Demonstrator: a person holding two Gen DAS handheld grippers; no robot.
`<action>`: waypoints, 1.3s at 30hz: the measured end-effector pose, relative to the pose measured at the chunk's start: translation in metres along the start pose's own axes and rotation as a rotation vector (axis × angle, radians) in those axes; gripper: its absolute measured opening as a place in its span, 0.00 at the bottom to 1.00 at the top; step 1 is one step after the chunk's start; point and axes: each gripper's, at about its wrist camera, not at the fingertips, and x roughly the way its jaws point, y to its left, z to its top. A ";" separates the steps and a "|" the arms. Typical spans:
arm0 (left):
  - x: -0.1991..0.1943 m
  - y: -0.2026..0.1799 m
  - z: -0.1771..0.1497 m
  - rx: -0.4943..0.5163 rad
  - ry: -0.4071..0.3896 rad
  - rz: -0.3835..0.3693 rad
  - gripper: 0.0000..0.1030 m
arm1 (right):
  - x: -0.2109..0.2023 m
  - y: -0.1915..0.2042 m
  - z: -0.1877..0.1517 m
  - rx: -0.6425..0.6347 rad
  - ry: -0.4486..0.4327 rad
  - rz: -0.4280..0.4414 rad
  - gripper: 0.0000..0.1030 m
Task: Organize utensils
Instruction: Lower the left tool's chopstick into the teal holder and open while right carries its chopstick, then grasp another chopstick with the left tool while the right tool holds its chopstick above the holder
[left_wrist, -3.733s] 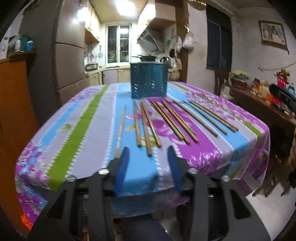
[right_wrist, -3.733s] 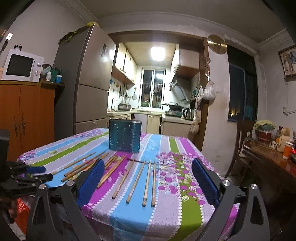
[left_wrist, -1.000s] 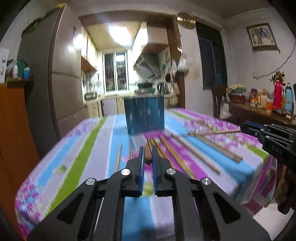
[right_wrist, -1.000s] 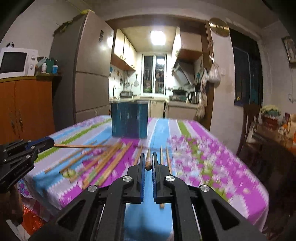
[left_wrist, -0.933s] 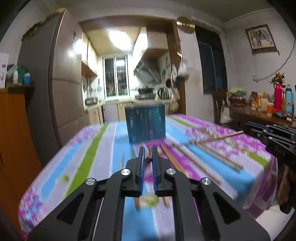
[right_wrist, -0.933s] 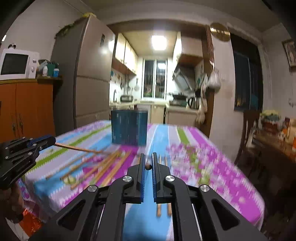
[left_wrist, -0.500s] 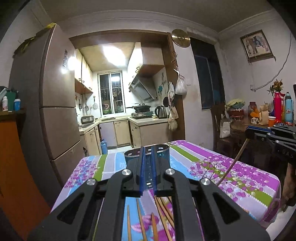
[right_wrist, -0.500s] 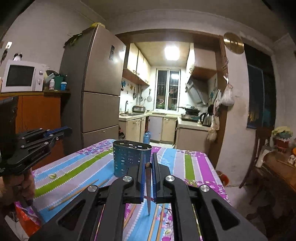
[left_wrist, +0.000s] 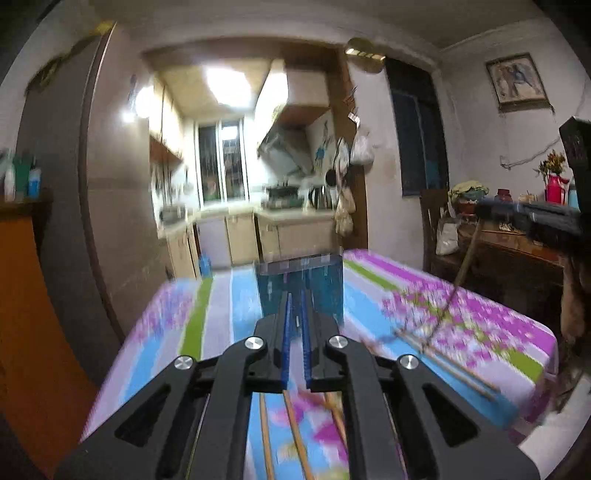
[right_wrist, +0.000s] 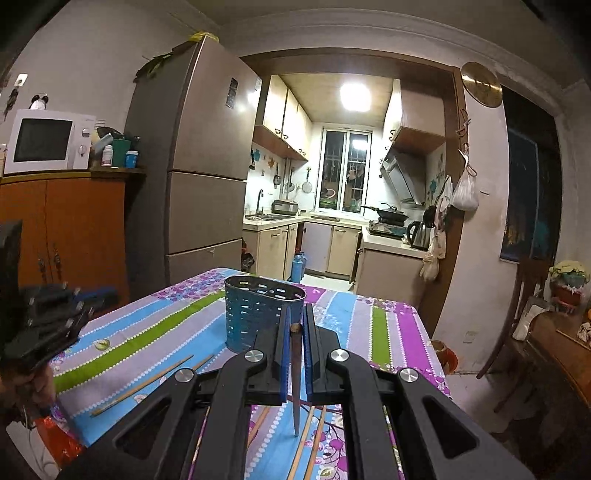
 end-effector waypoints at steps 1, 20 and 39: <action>-0.005 0.007 -0.008 -0.022 0.012 0.009 0.04 | -0.001 0.001 0.000 0.000 -0.001 0.002 0.07; -0.025 0.018 -0.148 -0.004 0.153 0.121 0.24 | -0.020 0.015 -0.029 0.007 0.008 0.013 0.08; -0.043 0.011 -0.106 0.062 0.014 0.148 0.05 | -0.023 0.020 -0.023 0.001 -0.039 0.001 0.07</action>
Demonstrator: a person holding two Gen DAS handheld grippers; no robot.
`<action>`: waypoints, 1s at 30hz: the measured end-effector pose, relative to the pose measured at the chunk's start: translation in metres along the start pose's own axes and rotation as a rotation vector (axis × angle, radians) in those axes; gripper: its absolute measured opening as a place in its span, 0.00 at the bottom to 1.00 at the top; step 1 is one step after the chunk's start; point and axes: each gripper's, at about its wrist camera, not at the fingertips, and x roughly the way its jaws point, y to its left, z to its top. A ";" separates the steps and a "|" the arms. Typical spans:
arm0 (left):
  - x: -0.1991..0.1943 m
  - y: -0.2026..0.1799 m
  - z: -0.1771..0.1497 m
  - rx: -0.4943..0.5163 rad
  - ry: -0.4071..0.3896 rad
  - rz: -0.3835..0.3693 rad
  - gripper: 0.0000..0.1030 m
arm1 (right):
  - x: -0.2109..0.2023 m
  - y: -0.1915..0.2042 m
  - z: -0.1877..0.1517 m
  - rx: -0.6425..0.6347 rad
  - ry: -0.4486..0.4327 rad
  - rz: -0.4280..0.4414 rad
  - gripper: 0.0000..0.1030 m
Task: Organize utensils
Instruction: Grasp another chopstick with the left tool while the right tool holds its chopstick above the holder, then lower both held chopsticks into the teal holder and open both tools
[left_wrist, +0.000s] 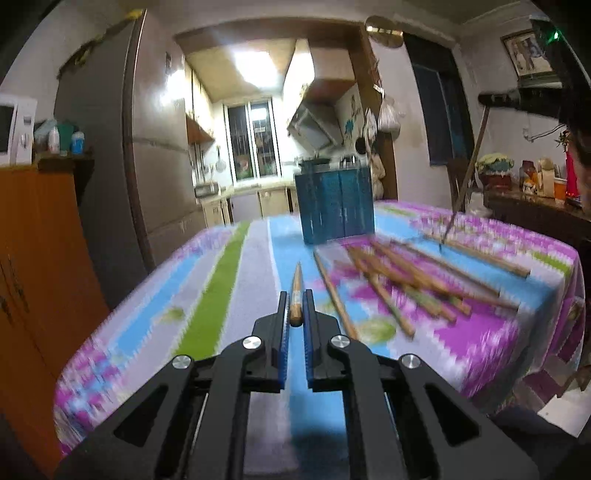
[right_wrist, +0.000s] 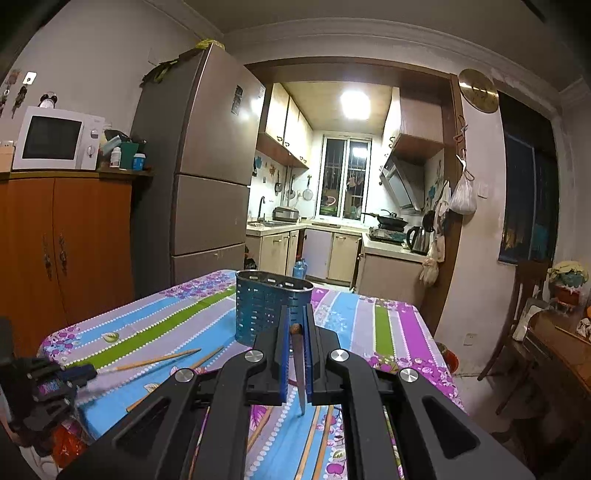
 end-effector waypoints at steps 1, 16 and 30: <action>-0.002 0.000 0.007 0.005 -0.019 0.002 0.05 | 0.000 0.000 0.002 -0.001 -0.005 0.000 0.07; 0.042 -0.005 0.109 0.048 -0.181 0.001 0.05 | 0.022 -0.017 0.030 0.003 -0.025 0.003 0.07; 0.064 0.023 0.237 -0.007 -0.189 -0.095 0.05 | 0.056 -0.047 0.107 0.058 -0.084 0.042 0.07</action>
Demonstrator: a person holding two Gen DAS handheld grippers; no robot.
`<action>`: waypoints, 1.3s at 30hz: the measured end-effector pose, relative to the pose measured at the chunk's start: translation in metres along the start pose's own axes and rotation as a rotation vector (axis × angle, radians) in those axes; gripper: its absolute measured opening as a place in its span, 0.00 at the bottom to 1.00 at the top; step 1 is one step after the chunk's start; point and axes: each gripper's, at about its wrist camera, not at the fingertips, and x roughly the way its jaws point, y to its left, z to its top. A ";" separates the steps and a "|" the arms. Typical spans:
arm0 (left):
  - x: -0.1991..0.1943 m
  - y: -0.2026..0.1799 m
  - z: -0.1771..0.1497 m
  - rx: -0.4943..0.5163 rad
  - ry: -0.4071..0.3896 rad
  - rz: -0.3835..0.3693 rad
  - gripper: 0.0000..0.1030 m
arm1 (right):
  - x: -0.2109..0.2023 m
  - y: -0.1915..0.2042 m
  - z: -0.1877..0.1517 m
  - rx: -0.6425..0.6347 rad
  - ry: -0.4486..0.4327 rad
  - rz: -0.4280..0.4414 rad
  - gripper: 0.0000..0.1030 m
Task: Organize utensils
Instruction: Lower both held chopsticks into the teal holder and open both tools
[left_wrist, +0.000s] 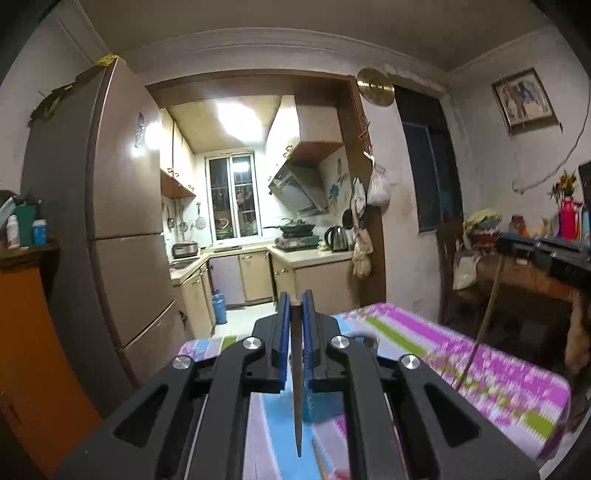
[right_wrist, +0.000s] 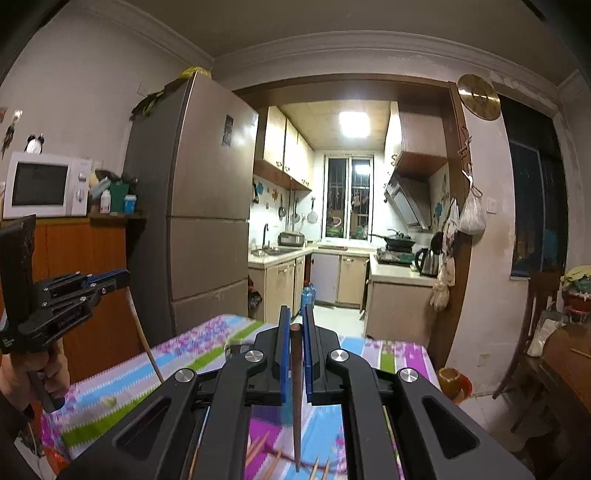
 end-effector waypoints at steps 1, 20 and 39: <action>0.004 0.000 0.012 0.005 -0.015 0.000 0.05 | 0.005 -0.004 0.013 0.004 -0.010 0.000 0.07; 0.148 0.001 0.078 -0.069 0.039 -0.041 0.05 | 0.161 -0.022 0.106 0.074 0.026 0.073 0.07; 0.206 0.012 0.005 -0.102 0.201 -0.062 0.06 | 0.241 -0.024 0.029 0.125 0.186 0.069 0.08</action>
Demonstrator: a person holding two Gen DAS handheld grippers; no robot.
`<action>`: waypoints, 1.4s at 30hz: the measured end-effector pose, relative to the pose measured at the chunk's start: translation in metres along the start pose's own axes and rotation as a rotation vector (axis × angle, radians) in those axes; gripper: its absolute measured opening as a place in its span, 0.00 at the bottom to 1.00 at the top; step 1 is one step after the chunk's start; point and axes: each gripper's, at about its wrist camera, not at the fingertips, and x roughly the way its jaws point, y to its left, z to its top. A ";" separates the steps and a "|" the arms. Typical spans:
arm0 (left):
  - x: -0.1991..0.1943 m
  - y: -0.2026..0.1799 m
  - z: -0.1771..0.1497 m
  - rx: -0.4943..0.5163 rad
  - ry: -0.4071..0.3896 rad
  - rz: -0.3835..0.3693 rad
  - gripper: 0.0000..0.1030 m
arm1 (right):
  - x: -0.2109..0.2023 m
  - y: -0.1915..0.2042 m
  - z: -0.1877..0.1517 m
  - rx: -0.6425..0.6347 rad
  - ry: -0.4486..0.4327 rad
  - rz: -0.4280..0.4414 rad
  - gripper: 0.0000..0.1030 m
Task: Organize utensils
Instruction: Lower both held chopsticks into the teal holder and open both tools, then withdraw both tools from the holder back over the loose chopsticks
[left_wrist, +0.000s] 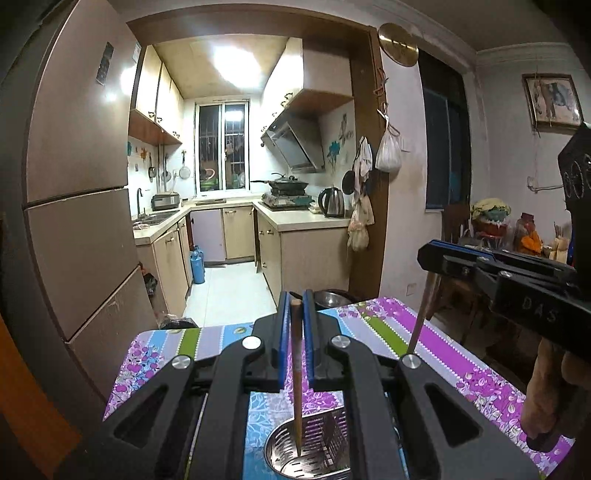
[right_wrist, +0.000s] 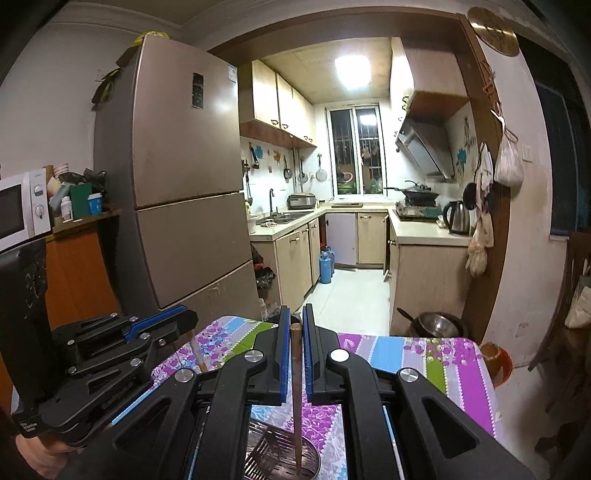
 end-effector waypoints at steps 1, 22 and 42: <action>0.000 0.000 -0.001 0.000 0.000 0.004 0.08 | 0.001 -0.001 -0.002 0.003 0.005 0.000 0.08; -0.222 -0.137 -0.247 -0.060 0.171 -0.023 0.71 | -0.213 -0.054 -0.159 0.077 -0.066 0.022 0.39; -0.204 -0.214 -0.307 0.038 0.246 0.253 0.49 | -0.255 -0.077 -0.245 0.053 -0.036 0.085 0.38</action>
